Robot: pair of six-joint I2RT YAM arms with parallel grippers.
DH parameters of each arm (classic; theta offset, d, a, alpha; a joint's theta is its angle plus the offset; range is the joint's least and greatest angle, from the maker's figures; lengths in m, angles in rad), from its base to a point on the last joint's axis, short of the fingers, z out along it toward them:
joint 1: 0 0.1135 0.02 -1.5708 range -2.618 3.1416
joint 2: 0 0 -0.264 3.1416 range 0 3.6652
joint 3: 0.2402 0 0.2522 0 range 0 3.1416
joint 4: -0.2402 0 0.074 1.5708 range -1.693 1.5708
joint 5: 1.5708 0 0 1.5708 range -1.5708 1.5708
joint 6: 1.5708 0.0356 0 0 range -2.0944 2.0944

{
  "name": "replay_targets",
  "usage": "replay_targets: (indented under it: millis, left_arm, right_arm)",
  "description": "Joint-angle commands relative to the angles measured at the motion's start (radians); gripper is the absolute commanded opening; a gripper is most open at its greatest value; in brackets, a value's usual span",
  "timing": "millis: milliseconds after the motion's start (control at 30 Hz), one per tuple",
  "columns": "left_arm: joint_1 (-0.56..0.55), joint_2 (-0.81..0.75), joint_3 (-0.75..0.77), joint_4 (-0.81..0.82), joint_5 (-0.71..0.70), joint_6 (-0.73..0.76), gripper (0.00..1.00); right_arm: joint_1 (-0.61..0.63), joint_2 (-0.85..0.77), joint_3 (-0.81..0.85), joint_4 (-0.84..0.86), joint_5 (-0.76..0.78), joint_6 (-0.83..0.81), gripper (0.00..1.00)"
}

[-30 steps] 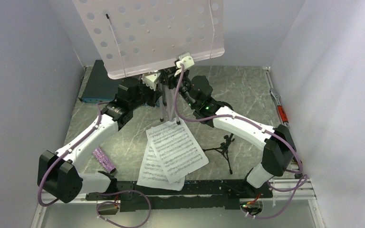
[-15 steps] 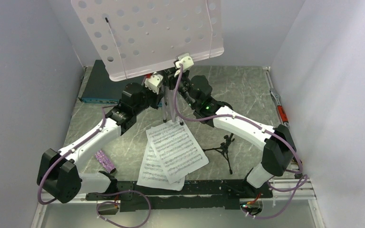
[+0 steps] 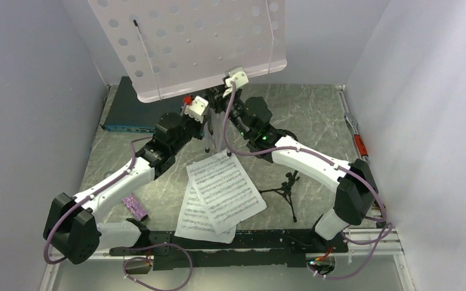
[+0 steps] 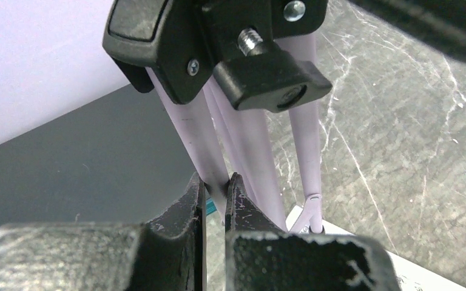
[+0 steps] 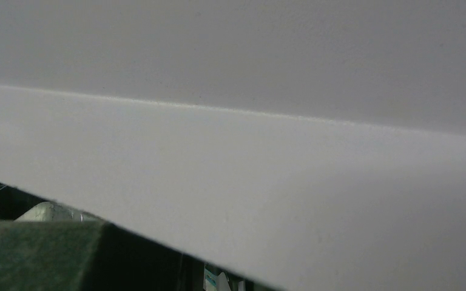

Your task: Set up the instrument practice props

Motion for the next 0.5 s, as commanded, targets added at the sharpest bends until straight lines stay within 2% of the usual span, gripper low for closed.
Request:
replay_targets:
  millis: [0, 467]
  left_arm:
    - [0.03, 0.087, -0.049, -0.17, -0.224, 0.175, 0.03]
    - [0.028, 0.16, -0.041, -0.212, -0.279, 0.147, 0.03]
  right_arm:
    - [0.035, -0.173, 0.147, 0.525, -0.087, 0.081, 0.0]
    - [0.034, -0.193, 0.163, 0.533, -0.108, 0.091, 0.0]
